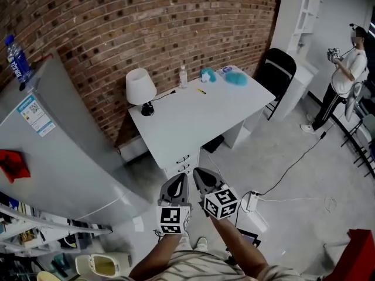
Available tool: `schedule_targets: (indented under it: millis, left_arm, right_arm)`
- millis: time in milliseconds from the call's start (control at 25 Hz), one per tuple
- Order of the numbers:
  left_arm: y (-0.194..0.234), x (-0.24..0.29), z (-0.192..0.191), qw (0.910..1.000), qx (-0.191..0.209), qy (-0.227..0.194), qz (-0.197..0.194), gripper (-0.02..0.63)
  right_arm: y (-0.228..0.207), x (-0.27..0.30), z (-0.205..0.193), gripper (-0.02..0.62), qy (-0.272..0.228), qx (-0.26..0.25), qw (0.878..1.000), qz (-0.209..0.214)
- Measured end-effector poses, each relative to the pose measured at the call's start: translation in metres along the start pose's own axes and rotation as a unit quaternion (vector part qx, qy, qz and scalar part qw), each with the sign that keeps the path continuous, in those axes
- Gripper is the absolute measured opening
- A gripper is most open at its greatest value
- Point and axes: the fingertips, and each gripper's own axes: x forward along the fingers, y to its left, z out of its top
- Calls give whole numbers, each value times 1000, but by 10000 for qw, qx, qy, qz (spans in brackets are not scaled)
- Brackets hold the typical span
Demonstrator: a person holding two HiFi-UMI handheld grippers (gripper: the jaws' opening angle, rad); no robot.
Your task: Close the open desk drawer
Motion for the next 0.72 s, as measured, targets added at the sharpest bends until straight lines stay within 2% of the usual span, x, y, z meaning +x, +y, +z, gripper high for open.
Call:
schedule_targets:
  millis: [200, 520, 720]
  left_arm:
    - [-24, -5, 28, 9994, 48, -279, -185, 6]
    - [-25, -12, 49, 9983, 186, -528, -136, 6]
    - [-31, -11, 52, 9979, 291, -574, -99, 6]
  right_arm:
    - [12, -23, 35, 11, -259, -834, 9956, -343]
    - [22, -42, 72, 11, -754, -1321, 9862, -652]
    - [23, -45, 74, 11, -809, -1384, 9846, -704]
